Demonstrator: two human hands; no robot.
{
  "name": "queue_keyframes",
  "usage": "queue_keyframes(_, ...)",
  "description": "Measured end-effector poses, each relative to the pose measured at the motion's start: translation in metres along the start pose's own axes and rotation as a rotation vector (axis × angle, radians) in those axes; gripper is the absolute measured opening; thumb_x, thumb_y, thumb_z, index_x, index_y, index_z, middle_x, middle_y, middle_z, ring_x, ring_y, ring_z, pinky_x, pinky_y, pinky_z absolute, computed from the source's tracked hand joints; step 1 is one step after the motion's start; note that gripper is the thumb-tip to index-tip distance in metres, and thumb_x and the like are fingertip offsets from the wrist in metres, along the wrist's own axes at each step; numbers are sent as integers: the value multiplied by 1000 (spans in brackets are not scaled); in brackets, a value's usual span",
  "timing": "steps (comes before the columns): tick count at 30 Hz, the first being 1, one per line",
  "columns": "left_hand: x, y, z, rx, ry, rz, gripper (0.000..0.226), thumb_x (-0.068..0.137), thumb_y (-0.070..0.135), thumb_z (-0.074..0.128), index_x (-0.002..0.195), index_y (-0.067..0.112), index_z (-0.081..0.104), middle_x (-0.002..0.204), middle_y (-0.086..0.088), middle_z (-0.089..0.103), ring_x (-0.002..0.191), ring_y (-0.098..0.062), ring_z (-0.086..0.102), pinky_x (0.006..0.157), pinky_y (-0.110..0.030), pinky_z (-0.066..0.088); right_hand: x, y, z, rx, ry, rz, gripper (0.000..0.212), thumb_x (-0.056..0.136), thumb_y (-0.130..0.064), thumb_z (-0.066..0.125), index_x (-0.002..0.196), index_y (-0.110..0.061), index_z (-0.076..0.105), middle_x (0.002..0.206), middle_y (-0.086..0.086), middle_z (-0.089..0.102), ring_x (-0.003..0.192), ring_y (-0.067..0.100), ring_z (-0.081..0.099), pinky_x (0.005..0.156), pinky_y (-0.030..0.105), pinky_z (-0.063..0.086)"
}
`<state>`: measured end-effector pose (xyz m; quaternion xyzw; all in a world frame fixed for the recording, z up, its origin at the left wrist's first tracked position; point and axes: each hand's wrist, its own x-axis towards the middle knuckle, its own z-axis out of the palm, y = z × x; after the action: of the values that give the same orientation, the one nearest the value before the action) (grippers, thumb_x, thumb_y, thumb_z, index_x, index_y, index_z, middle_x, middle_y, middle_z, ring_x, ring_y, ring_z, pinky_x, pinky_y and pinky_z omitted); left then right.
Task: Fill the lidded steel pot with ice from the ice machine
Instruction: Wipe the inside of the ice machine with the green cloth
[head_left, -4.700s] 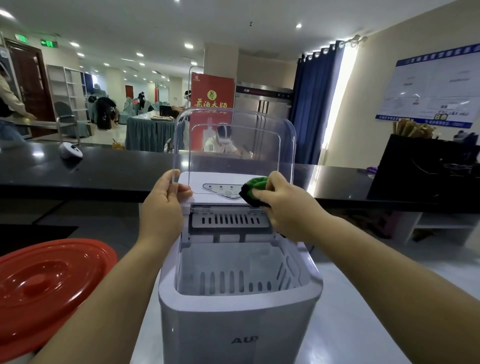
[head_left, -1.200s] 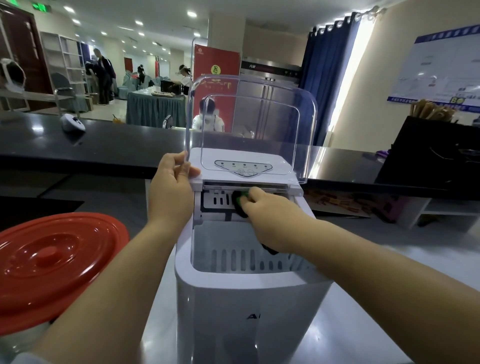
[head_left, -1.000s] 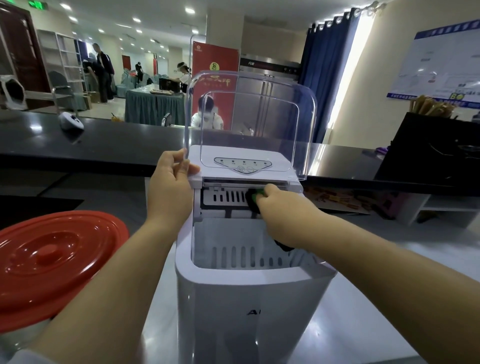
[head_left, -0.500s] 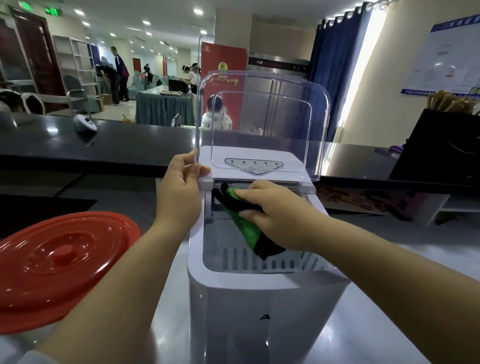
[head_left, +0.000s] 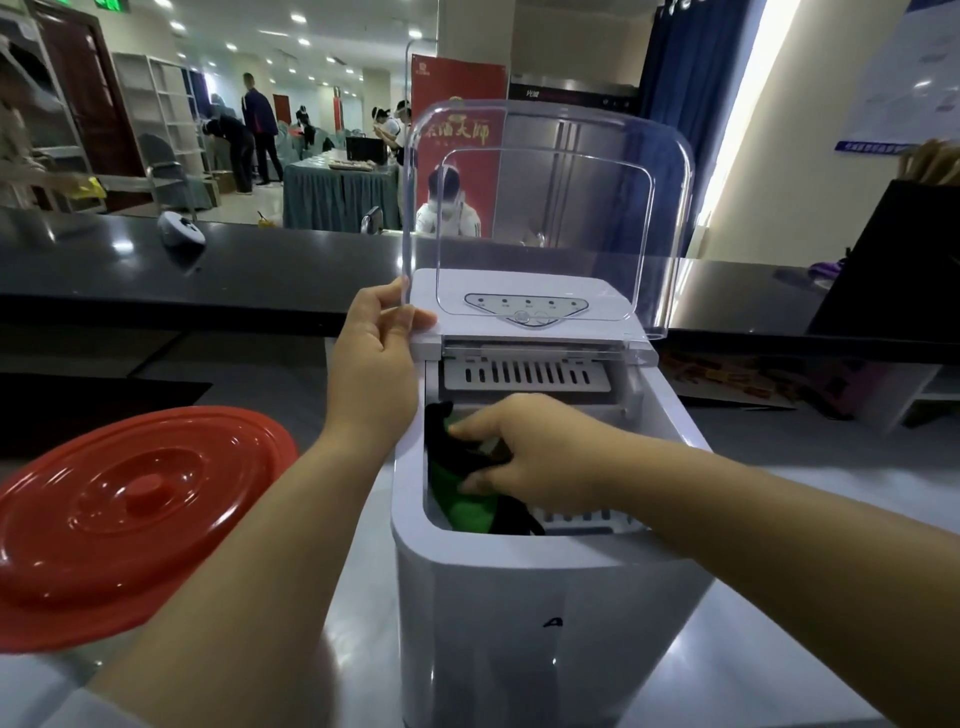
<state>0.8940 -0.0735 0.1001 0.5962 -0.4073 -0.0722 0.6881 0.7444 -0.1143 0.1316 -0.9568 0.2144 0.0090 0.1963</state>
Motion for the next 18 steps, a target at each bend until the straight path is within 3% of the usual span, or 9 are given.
queue_keyframes(2,1,-1,0,-11,6,1,20,101,19,36,115,28,48,92,7,65,95,-7,59,77,-14,39,2,0,0,66,26,25,56,86,-24,69,138,-19,49,132,-2,58,114,14,57,96,24,45)
queue_keyframes(7,2,-4,1,-10,10,11,20,101,19,37,115,29,48,92,8,66,96,-7,59,78,-12,39,5,-3,1,239,49,72,56,81,-18,74,133,-15,54,124,2,63,111,16,59,98,32,48)
queue_keyframes(9,2,-4,1,-16,12,10,20,101,19,38,114,29,48,92,8,66,96,-7,60,79,-15,39,-1,-1,-1,342,-6,68,48,78,-8,75,122,-19,61,114,-2,65,103,12,63,91,28,53)
queue_keyframes(11,2,-4,1,-4,10,10,20,101,20,38,115,30,48,91,9,66,95,-4,59,78,-13,38,-9,2,-3,403,-43,33,38,73,1,76,95,-29,65,98,-9,67,85,7,66,81,28,57)
queue_keyframes(13,2,-4,1,-2,10,12,20,101,20,38,115,29,48,91,10,66,94,-3,59,78,-13,38,-15,0,-2,390,-58,7,37,71,3,75,78,-31,61,86,-14,66,73,14,67,74,37,59)
queue_keyframes(16,2,-5,1,-3,14,12,20,101,20,38,116,29,48,92,9,66,96,-7,60,80,-16,39,-15,-5,4,405,-39,-1,30,71,-4,77,74,-28,59,77,-14,66,75,28,68,68,48,58)
queue_keyframes(18,2,-5,1,-3,17,9,20,101,21,38,115,30,48,91,10,66,97,-8,60,83,-19,41,-10,-7,7,416,3,35,29,71,-7,79,77,-24,56,83,-6,67,71,25,66,67,47,59)
